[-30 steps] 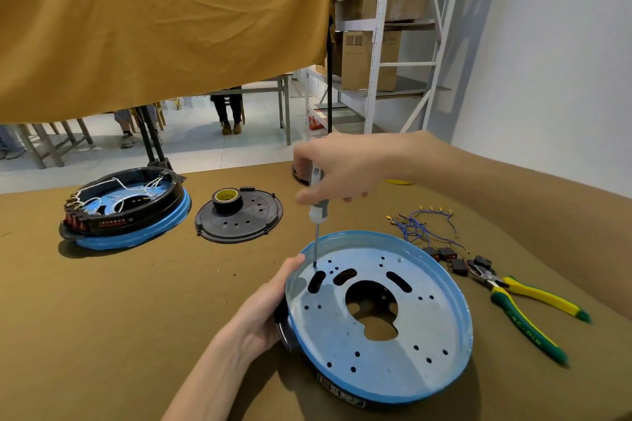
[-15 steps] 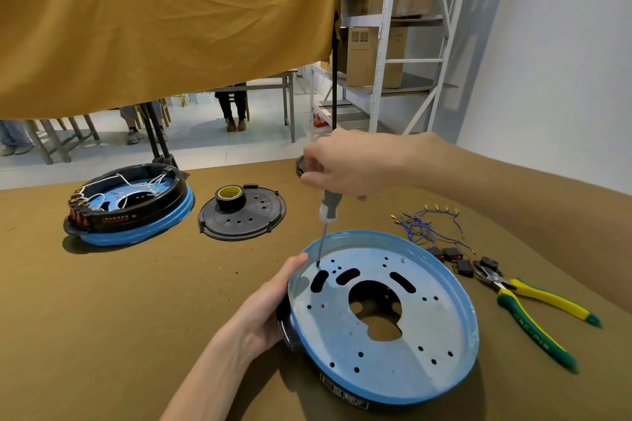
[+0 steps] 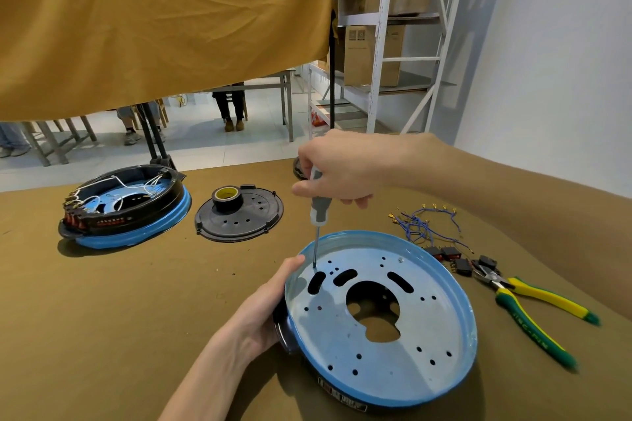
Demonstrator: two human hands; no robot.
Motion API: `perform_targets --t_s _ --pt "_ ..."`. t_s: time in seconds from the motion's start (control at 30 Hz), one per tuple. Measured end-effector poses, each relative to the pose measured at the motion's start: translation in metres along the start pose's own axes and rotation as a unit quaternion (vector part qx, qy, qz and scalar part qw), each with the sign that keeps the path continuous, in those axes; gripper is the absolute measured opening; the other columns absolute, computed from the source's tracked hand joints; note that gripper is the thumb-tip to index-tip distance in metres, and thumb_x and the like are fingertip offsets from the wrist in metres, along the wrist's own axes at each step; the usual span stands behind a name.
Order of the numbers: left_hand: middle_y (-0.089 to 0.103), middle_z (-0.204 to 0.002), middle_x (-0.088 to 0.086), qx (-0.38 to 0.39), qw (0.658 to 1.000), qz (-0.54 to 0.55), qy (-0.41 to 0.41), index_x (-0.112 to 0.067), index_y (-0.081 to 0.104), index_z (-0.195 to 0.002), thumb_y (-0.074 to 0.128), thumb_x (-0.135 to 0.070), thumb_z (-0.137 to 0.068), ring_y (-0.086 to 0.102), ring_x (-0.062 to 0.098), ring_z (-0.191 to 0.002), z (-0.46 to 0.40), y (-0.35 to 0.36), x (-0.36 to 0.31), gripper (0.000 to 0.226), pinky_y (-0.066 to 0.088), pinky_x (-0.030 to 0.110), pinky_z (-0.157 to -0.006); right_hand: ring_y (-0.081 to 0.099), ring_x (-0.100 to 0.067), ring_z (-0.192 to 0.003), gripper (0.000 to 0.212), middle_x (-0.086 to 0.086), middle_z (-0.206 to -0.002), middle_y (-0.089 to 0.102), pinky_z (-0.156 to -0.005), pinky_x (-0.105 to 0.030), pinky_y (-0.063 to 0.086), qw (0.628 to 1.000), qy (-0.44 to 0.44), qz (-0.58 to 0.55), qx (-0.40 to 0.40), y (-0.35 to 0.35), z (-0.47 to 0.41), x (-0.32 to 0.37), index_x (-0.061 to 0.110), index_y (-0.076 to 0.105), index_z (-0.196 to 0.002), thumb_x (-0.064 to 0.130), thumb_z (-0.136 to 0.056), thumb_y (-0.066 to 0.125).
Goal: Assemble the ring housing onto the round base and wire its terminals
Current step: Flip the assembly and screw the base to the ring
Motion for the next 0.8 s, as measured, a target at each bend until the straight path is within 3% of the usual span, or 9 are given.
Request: perform_targets --t_s 0.13,0.27,0.37,0.43,0.57,0.7,0.8 --pt "0.078 -0.105 0.017 0.007 1.000 -0.001 0.004 -0.013 0.083 -0.095 0.078 -0.065 -0.071 0.077 0.029 -0.083 -0.0009 -0.0004 0.0010 0.058 0.061 0.033 -0.066 0.068 -0.016 -0.054 0.023 -0.005 -0.083 0.071 -0.043 -0.020 0.049 1.000 -0.023 -0.004 0.019 -0.0032 0.0029 0.0001 0.022 0.052 -0.105 0.033 -0.094 0.068" --pt "0.078 -0.107 0.016 0.013 1.000 -0.001 0.013 -0.017 0.084 -0.091 0.076 -0.067 -0.071 0.077 0.029 -0.086 -0.0018 0.0005 0.0005 0.055 0.062 0.035 -0.072 0.069 -0.016 -0.049 0.034 -0.004 -0.076 0.073 -0.047 -0.029 0.057 0.998 -0.015 0.055 -0.032 -0.0029 -0.0002 -0.0016 0.017 0.057 -0.097 0.051 -0.100 0.056" --pt "0.079 -0.106 0.016 0.015 1.000 -0.001 0.016 -0.019 0.084 -0.089 0.074 -0.068 -0.073 0.078 0.029 -0.086 -0.0016 0.0021 0.0002 0.053 0.062 0.035 -0.071 0.068 -0.015 -0.055 0.031 -0.003 -0.087 0.070 -0.045 -0.023 0.052 1.000 -0.016 0.005 0.016 -0.0026 0.0047 -0.0052 0.025 0.049 -0.107 0.039 -0.092 0.072" --pt "0.079 -0.105 0.015 0.015 1.000 0.001 0.016 -0.019 0.084 -0.089 0.074 -0.068 -0.072 0.078 0.028 -0.085 -0.0017 0.0019 -0.0002 0.052 0.061 0.033 -0.068 0.068 -0.013 -0.050 0.028 -0.002 -0.081 0.070 -0.043 -0.021 0.050 1.000 -0.027 -0.011 0.012 -0.0031 0.0064 -0.0034 0.022 0.051 -0.108 0.033 -0.093 0.072" --pt "0.078 -0.106 0.016 0.015 1.000 0.004 0.019 -0.017 0.084 -0.090 0.077 -0.068 -0.069 0.077 0.029 -0.085 -0.0030 0.0005 0.0002 0.055 0.063 0.035 -0.069 0.066 -0.012 -0.044 0.032 -0.001 -0.074 0.071 -0.040 -0.022 0.051 0.999 -0.025 0.023 -0.035 -0.0030 0.0045 0.0002 0.019 0.053 -0.104 0.050 -0.100 0.059" --pt "0.079 -0.104 0.015 0.016 1.000 0.000 0.019 -0.019 0.084 -0.087 0.074 -0.067 -0.074 0.077 0.027 -0.083 -0.0033 0.0002 0.0012 0.050 0.062 0.034 -0.068 0.068 -0.011 -0.049 0.026 -0.001 -0.074 0.072 -0.045 -0.024 0.052 0.999 -0.030 -0.017 0.022 -0.0025 0.0058 -0.0009 0.024 0.049 -0.106 0.031 -0.093 0.070" --pt "0.079 -0.104 0.014 0.015 1.000 -0.001 0.024 -0.021 0.084 -0.088 0.072 -0.068 -0.075 0.077 0.026 -0.084 -0.0033 -0.0003 0.0012 0.050 0.062 0.033 -0.069 0.070 -0.017 -0.048 0.033 -0.004 -0.066 0.074 -0.042 -0.025 0.052 1.000 -0.010 0.019 0.000 -0.0024 0.0016 -0.0011 0.016 0.055 -0.103 0.049 -0.100 0.058"
Point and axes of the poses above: each hand's wrist, its own z-axis away from the middle knuckle, its own y-axis out of the palm, x = y × z, the point moved 7 cm from there along -z, towards the middle knuckle
